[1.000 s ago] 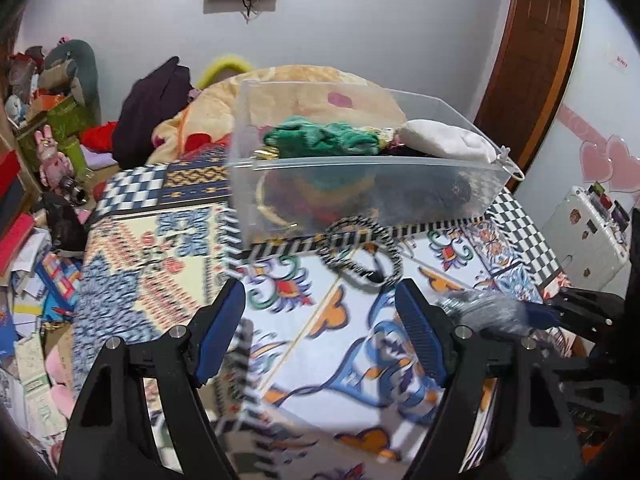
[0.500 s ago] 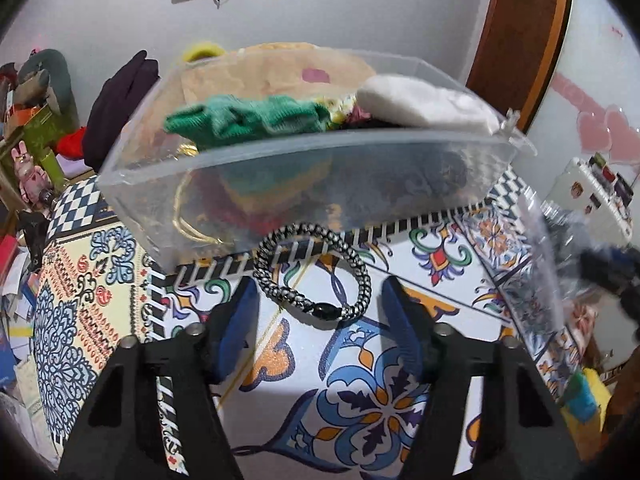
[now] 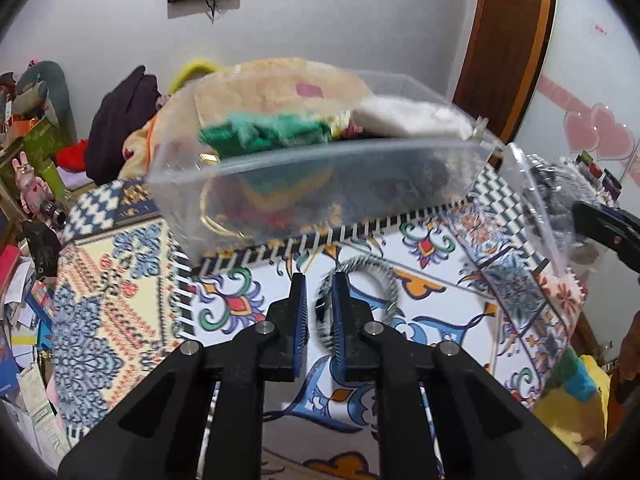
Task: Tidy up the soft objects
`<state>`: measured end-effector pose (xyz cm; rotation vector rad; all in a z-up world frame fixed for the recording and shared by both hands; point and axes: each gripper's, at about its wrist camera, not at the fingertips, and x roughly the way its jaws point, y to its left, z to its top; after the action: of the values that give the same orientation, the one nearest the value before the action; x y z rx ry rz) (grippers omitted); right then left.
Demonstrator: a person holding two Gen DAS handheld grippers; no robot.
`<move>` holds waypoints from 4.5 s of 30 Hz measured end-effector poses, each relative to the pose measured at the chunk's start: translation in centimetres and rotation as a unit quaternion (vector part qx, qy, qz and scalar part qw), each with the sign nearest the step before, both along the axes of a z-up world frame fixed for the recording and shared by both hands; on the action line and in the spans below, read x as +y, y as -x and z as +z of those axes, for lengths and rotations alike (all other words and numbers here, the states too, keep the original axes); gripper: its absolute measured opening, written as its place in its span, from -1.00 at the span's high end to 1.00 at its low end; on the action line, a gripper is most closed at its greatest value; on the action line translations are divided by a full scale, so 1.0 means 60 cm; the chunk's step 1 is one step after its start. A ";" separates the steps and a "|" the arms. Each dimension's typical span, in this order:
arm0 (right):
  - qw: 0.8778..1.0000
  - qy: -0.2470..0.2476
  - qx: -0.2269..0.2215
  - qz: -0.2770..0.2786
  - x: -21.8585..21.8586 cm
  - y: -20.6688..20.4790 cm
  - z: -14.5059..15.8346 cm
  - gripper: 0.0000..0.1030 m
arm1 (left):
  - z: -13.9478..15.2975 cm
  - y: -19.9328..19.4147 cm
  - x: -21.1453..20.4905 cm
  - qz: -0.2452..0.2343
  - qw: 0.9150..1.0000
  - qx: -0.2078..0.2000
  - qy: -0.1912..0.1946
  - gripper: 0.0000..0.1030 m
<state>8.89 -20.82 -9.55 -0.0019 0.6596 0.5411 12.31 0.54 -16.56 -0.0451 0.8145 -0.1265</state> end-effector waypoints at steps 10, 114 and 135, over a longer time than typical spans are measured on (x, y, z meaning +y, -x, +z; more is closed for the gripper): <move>1.000 -0.008 -0.025 0.010 0.019 -0.008 0.024 0.53 | 0.057 0.028 0.030 0.002 0.999 -0.031 0.018 0.77; 0.974 -0.092 -0.206 -0.015 0.036 0.044 0.242 -1.00 | 0.371 0.160 -0.002 0.049 0.954 -0.297 0.006 -0.99; 0.974 -0.090 -0.207 -0.024 0.024 0.063 0.229 -1.00 | 0.361 0.166 -0.008 0.049 0.955 -0.292 -0.004 -0.99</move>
<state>5.13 -19.39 4.17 0.0705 0.2013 0.5320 2.34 0.07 5.07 -0.0368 0.2197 -0.0381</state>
